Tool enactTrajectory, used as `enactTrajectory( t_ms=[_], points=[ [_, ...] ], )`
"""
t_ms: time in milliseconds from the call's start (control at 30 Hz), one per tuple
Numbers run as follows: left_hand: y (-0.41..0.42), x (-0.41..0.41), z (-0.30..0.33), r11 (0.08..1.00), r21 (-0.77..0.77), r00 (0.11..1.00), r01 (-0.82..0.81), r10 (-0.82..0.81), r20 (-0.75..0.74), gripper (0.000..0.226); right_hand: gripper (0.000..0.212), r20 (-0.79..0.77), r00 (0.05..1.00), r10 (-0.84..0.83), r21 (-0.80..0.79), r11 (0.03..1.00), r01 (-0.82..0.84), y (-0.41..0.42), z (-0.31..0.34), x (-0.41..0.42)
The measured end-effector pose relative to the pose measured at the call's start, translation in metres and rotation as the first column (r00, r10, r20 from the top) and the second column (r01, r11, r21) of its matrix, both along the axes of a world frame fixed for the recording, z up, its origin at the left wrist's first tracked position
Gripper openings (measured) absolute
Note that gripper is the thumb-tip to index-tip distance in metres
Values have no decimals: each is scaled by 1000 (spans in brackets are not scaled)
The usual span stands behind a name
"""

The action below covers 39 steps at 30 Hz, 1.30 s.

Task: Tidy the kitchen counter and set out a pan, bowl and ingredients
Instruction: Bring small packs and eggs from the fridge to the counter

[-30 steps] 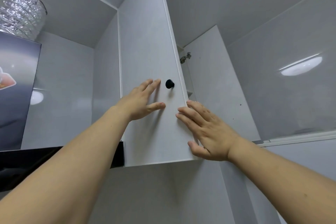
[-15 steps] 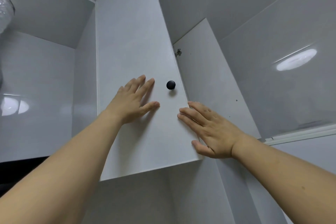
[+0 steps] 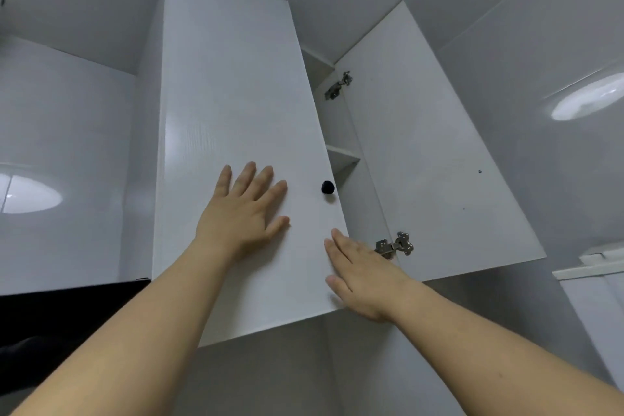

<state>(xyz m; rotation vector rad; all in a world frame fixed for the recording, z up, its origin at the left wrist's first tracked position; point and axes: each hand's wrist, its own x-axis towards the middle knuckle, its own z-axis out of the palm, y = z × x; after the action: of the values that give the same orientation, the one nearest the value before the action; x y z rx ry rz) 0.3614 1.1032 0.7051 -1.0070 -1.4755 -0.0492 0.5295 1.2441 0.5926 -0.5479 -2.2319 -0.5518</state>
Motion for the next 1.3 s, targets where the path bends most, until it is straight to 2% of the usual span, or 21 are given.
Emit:
enactTrajectory(
  t_ms=[67,300,567,667,733,800,833,900,1067,1300],
  points=[
    [4,-4,1,999,14,999,-34,35,-24,75,66,-33,998,47,-60,997,-49,8,-2,-21],
    [15,-18,-4,989,43,987,-143,146,-71,69,67,-100,984,146,-77,985,-154,36,-14,-76],
    [18,-21,-5,976,54,974,-213,216,-71,69,67,-130,962,239,-34,969,-245,51,-17,-84],
    [17,-19,-5,969,52,968,-240,243,-56,69,71,-28,974,223,-62,972,-225,50,-8,-70],
    [17,-14,-5,967,39,966,-253,254,-37,69,73,121,978,172,-86,983,-162,52,8,-52],
    [15,-11,-2,962,6,962,-271,271,-17,67,70,238,963,126,-145,985,-93,54,32,-35],
    [15,-10,0,961,-15,961,-277,277,-12,66,68,249,962,113,-200,978,-63,54,45,-28],
    [20,-2,6,967,-28,967,-254,253,-11,64,67,187,980,73,-272,962,-20,58,73,-6],
    [55,36,37,986,14,981,-164,164,-102,64,64,-69,997,-40,-321,947,16,67,134,59],
    [114,96,75,995,83,978,-62,77,-196,63,62,-163,944,-288,-395,896,205,101,184,129]
  ],
)
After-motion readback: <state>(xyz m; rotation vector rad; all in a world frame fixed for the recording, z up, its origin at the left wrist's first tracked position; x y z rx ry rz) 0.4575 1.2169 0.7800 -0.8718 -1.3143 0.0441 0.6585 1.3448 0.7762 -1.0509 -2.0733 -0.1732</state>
